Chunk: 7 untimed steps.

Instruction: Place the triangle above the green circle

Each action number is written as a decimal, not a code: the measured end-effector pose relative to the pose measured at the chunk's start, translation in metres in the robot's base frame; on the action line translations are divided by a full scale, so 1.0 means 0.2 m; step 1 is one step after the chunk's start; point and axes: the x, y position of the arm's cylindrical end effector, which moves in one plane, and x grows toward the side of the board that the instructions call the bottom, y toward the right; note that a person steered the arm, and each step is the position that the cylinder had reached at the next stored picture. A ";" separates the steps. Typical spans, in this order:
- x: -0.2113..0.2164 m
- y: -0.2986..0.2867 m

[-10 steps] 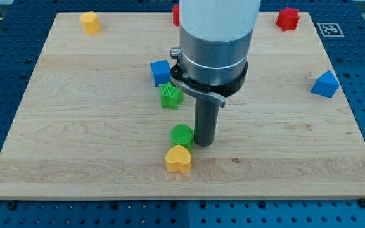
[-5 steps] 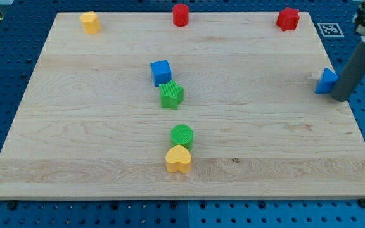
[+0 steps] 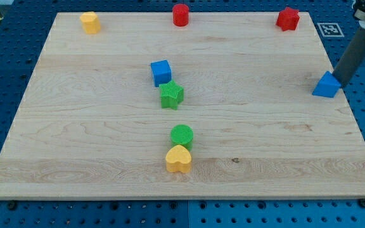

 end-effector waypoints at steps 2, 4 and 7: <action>0.05 -0.14; 0.04 -0.31; -0.04 -0.46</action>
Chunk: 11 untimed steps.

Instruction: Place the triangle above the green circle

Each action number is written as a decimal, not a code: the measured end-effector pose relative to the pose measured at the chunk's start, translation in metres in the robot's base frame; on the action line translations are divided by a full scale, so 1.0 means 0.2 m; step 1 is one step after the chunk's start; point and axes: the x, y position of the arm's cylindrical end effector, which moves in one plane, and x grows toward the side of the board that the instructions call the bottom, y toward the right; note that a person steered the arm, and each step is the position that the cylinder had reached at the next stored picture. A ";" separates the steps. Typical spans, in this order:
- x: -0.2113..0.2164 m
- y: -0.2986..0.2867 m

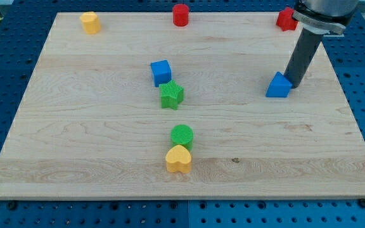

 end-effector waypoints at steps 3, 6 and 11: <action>0.06 -0.20; 0.18 -0.38; 0.45 -0.70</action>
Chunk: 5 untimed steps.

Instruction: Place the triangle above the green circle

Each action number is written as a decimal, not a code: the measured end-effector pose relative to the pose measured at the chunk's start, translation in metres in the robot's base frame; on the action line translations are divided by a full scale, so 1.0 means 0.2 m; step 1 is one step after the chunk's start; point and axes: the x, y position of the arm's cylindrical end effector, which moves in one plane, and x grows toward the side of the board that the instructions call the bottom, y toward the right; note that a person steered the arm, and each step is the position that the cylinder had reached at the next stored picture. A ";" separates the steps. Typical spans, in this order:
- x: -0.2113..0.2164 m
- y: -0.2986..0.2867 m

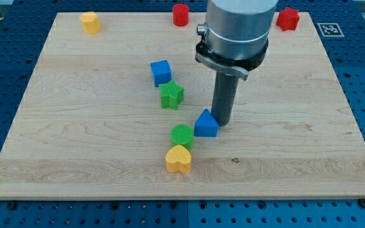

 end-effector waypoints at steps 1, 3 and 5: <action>0.08 0.03; 0.21 0.10; 0.21 0.03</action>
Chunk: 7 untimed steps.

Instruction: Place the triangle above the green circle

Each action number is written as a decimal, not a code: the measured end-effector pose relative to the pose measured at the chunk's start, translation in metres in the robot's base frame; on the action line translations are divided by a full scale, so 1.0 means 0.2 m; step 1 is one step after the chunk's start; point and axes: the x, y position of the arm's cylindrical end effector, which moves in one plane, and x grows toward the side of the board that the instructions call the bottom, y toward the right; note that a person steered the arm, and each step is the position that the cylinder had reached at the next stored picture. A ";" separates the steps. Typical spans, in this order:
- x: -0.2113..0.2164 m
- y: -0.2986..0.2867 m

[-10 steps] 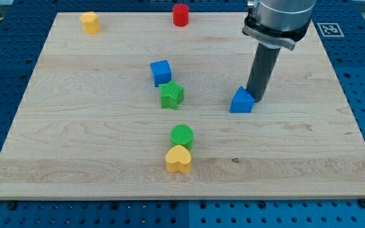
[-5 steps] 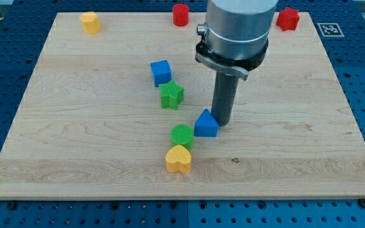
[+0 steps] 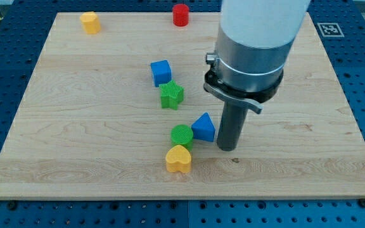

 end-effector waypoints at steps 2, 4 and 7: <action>-0.09 -0.04; -0.10 -0.05; -0.14 -0.18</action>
